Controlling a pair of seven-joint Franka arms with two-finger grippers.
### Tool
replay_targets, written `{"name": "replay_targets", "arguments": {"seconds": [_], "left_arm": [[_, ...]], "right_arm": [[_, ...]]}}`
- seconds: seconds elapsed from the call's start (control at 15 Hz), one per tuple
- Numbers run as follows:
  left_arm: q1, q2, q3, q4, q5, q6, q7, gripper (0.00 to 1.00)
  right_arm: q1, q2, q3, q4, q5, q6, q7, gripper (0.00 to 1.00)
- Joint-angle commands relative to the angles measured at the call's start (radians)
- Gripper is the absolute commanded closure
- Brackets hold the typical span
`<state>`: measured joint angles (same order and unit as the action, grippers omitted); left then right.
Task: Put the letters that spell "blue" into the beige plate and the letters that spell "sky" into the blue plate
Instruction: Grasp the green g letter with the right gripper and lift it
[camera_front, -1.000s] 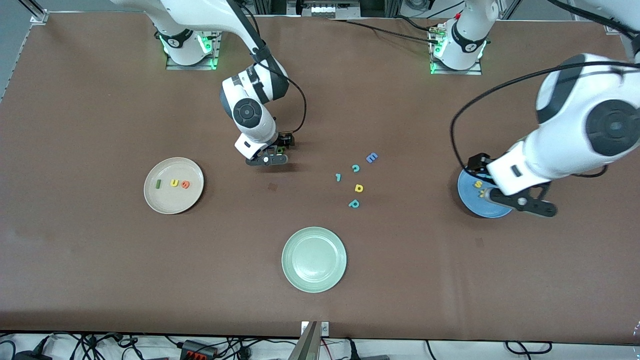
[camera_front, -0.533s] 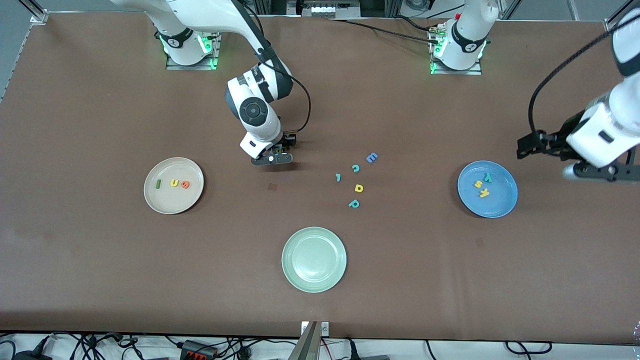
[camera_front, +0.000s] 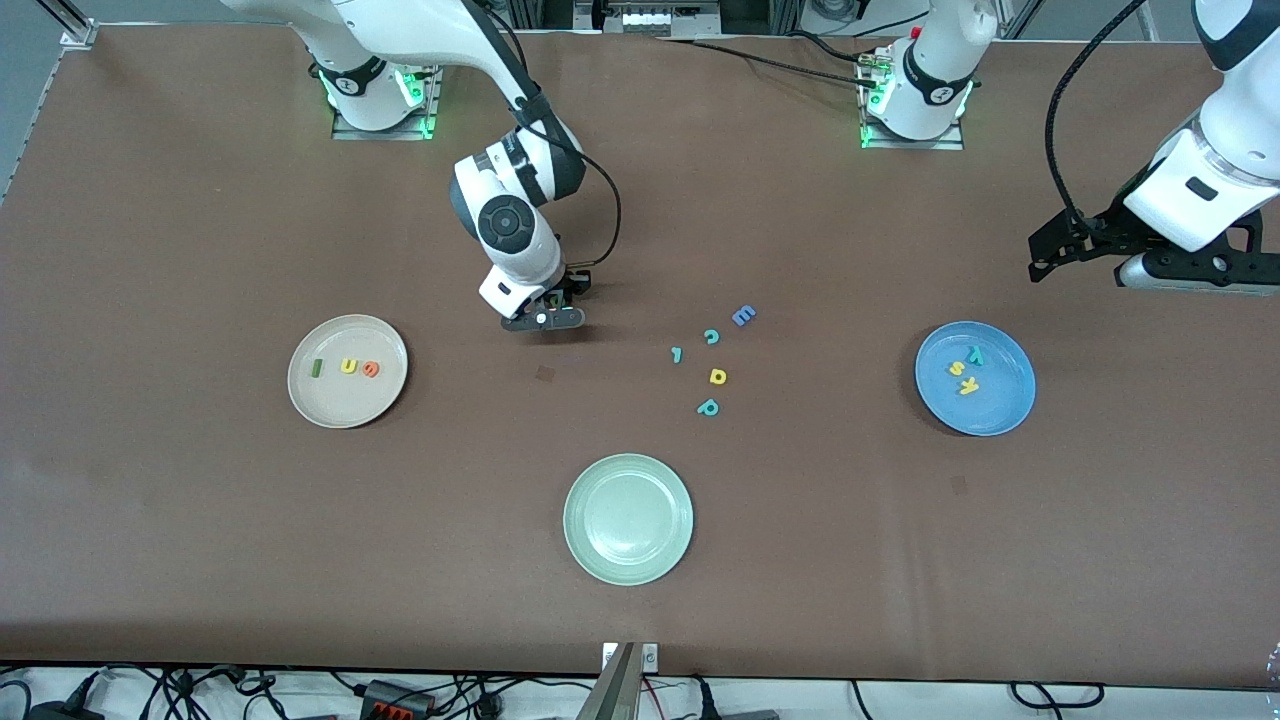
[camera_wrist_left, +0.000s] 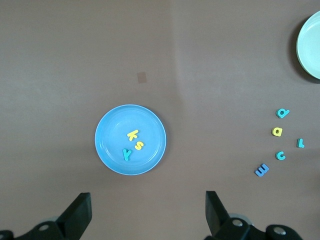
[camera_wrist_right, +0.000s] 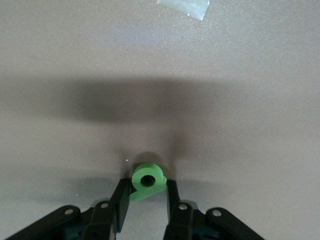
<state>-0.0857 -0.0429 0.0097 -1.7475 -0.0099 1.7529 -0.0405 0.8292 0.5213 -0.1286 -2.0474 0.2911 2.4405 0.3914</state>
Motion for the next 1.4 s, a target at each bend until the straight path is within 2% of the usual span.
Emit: {"name": "replay_targets", "arguments": {"seconds": [0.0, 0.33, 0.4, 0.53, 0.87, 1.2, 1.33], "left_arm": [[-0.012, 0.008, 0.013, 0.036, -0.007, -0.041, 0.019, 0.0], [-0.012, 0.008, 0.015, 0.036, -0.009, -0.058, 0.014, 0.0], [-0.012, 0.008, 0.013, 0.036, -0.007, -0.058, 0.007, 0.0], [-0.017, 0.021, 0.012, 0.043, -0.007, -0.053, 0.007, 0.0], [-0.012, 0.028, 0.012, 0.062, -0.01, -0.062, 0.016, 0.0], [-0.012, 0.028, 0.012, 0.065, -0.01, -0.093, 0.016, 0.0], [-0.012, 0.026, 0.012, 0.065, -0.01, -0.095, 0.014, 0.0]], "right_arm": [[0.001, 0.019, -0.006, 0.013, 0.003, 0.005, -0.028, 0.74], [-0.015, 0.008, -0.019, 0.039, 0.01, 0.002, -0.019, 0.77], [-0.024, 0.002, -0.031, 0.05, 0.011, -0.003, -0.014, 0.77], [-0.031, -0.023, -0.101, 0.052, 0.003, -0.033, -0.029, 0.77], [0.011, -0.026, -0.105, 0.058, 0.005, -0.055, -0.011, 0.77], [0.041, 0.005, -0.1, 0.107, 0.005, -0.049, -0.028, 0.69], [0.041, 0.029, -0.1, 0.137, 0.003, -0.049, -0.028, 0.59]]}}
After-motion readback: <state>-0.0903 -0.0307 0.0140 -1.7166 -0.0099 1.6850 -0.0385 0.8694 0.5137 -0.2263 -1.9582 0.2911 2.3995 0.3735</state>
